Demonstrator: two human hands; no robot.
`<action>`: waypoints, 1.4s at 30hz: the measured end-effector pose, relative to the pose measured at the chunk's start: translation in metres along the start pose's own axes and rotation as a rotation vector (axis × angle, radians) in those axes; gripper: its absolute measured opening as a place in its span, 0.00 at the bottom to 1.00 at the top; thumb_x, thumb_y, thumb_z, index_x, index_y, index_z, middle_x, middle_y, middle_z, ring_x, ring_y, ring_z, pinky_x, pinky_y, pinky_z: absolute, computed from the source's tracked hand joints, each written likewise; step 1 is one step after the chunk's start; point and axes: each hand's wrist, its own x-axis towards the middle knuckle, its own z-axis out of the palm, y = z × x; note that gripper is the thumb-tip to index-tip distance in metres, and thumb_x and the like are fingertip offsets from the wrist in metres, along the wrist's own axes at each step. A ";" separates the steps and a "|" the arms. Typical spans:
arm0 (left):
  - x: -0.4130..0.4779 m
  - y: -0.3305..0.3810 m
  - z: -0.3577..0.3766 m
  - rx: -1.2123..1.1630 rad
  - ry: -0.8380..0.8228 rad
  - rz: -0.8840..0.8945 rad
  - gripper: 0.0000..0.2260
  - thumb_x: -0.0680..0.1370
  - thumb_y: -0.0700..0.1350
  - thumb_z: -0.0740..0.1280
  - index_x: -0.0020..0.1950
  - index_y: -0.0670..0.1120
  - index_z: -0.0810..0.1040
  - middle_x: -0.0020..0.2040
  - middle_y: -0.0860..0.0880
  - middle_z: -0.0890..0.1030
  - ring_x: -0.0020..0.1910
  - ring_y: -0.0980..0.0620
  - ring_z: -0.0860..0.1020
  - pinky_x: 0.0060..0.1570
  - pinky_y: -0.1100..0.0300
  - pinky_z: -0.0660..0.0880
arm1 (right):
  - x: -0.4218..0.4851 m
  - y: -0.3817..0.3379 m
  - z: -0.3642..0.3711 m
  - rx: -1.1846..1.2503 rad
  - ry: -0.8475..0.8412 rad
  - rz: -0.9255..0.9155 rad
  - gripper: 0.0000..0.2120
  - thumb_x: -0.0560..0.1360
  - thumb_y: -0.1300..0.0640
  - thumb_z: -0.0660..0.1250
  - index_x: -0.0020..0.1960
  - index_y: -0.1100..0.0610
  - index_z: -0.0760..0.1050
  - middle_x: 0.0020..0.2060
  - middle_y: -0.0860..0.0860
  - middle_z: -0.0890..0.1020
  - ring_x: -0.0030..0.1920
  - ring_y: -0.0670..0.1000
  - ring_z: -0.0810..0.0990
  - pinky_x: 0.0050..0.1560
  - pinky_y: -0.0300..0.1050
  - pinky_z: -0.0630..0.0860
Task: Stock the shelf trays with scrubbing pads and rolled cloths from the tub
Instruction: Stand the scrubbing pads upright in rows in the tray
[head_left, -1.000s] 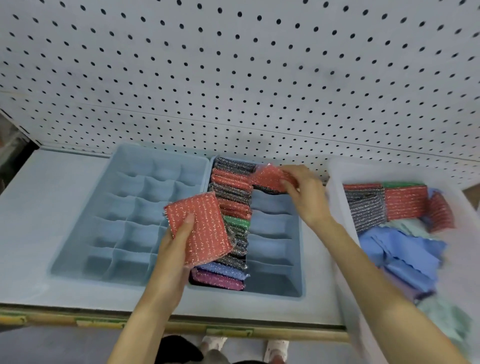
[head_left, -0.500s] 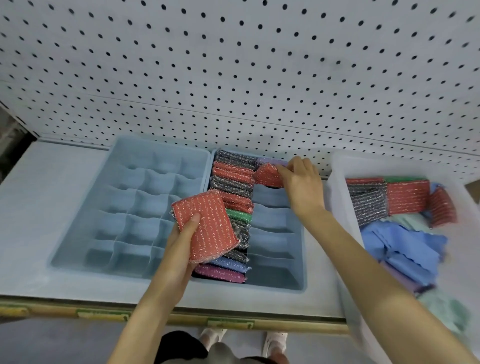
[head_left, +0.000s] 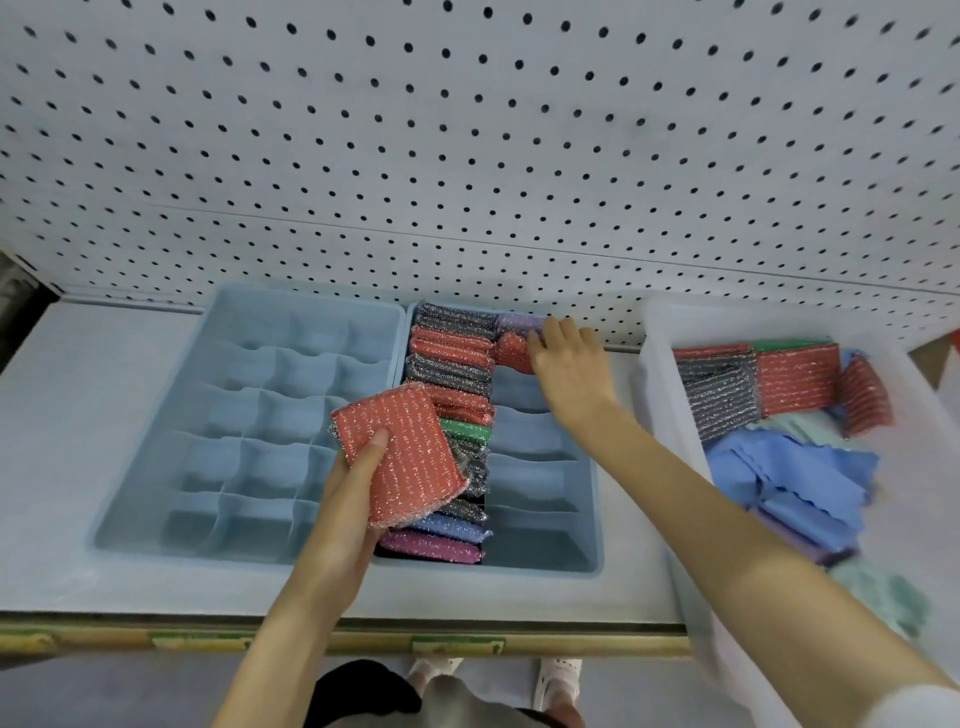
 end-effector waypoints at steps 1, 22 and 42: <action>0.000 0.000 0.000 0.002 -0.001 -0.002 0.07 0.79 0.52 0.61 0.56 0.55 0.74 0.55 0.52 0.82 0.53 0.52 0.80 0.47 0.59 0.74 | 0.000 0.002 0.001 0.019 0.000 0.004 0.20 0.46 0.68 0.77 0.38 0.59 0.81 0.34 0.54 0.78 0.34 0.55 0.77 0.33 0.43 0.74; -0.001 -0.001 0.007 0.091 -0.041 0.029 0.17 0.76 0.55 0.64 0.64 0.53 0.72 0.55 0.51 0.82 0.54 0.51 0.80 0.51 0.57 0.74 | -0.023 0.014 -0.038 1.045 -0.001 0.386 0.10 0.77 0.60 0.64 0.57 0.57 0.79 0.49 0.53 0.77 0.50 0.51 0.77 0.51 0.43 0.73; 0.002 -0.014 0.023 0.078 -0.104 0.077 0.15 0.80 0.52 0.59 0.65 0.52 0.73 0.59 0.51 0.81 0.56 0.52 0.80 0.42 0.59 0.80 | -0.072 -0.001 -0.078 1.887 -0.272 0.958 0.09 0.74 0.61 0.69 0.51 0.59 0.71 0.50 0.60 0.80 0.48 0.57 0.80 0.51 0.57 0.79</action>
